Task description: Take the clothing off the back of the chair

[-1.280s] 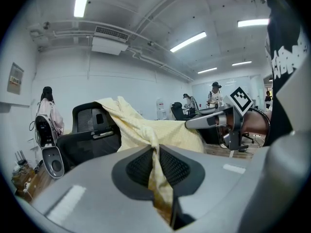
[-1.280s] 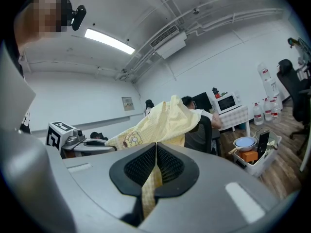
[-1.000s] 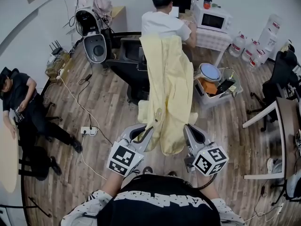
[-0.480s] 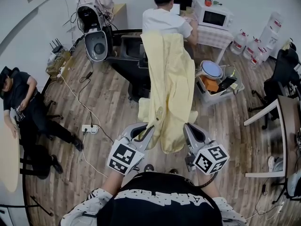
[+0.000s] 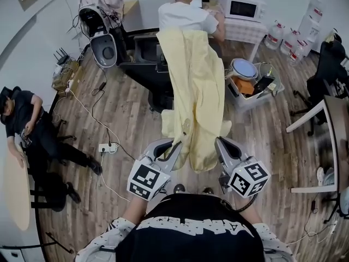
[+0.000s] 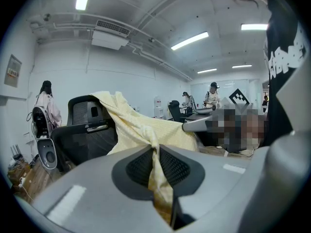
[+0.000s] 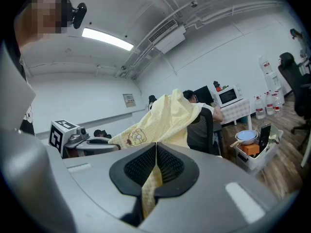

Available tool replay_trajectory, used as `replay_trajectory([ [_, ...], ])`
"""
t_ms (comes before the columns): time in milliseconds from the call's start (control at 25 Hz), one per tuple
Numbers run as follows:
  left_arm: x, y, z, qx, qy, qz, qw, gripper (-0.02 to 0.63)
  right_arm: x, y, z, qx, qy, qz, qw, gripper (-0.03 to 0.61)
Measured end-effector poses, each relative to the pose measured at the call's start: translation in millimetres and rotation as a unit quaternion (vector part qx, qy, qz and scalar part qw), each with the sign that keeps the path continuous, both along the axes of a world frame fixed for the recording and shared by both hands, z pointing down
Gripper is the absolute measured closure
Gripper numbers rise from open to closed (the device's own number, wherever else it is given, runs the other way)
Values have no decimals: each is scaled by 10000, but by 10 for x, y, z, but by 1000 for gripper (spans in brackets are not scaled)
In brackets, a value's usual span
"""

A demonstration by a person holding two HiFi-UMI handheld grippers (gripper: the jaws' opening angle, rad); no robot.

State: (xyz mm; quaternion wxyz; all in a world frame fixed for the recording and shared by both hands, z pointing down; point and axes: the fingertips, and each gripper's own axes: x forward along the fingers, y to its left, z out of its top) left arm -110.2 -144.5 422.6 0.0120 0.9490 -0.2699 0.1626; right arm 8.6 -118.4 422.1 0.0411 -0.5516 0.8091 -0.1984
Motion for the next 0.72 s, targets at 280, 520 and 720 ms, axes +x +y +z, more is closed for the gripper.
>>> replay_trajectory([
  [280, 33, 46, 45, -6, -60, 41, 10000, 589, 9, 43, 60, -70, 8, -17, 10000, 560],
  [520, 43, 69, 80, -48, -57, 102, 9999, 589, -28, 48, 100, -130, 5, -57, 9999, 560],
  [720, 75, 102, 119, -92, -111, 168, 9998, 589, -24, 70, 135, -178, 1, -59, 9998, 560],
])
